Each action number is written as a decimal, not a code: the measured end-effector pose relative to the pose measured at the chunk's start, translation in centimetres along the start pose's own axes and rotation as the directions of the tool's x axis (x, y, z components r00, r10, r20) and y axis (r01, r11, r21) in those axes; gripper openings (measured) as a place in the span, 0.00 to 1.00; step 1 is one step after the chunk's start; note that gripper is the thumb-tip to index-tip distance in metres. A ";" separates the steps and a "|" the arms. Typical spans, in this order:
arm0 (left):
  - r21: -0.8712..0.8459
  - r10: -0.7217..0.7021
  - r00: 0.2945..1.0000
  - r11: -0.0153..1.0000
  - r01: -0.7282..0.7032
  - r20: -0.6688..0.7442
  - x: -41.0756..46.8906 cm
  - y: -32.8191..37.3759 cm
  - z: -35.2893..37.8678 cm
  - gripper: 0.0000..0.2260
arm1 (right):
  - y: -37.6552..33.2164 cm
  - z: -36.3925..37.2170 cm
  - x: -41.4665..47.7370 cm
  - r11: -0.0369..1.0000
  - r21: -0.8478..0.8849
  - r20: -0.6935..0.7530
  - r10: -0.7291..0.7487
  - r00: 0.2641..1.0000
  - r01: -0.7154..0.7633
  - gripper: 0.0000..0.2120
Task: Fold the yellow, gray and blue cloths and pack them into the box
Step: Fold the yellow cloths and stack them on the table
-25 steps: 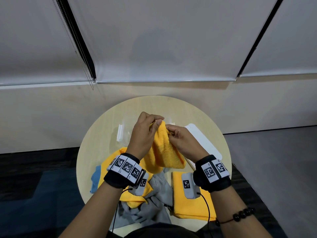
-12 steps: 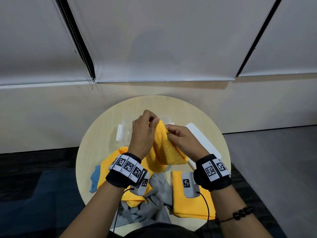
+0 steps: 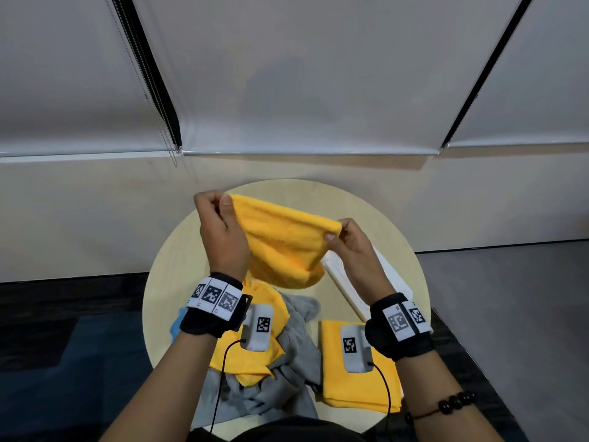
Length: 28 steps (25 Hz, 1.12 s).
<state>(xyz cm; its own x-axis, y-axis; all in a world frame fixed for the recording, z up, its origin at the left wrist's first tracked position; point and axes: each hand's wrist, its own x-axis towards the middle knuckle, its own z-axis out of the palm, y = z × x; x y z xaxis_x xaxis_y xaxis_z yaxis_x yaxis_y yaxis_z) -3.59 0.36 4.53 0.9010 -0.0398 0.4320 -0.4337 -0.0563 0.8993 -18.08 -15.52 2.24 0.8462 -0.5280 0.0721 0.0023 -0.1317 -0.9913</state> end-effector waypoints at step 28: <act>0.066 0.070 0.948 0.993 -0.095 0.311 1.6 0.8 -1.2 0.07 | 2.1 -0.8 -0.8 0.862 -0.504 0.268 0.101 0.958 0.050 0.08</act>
<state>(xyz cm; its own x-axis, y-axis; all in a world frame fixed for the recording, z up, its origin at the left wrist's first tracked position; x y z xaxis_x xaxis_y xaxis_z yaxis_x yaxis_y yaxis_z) -2.44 1.50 6.02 0.8200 -0.3516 0.4517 -0.5174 -0.1177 0.8476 -19.18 -16.08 0.20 0.9537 -0.2945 -0.0602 -0.2241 -0.5632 -0.7954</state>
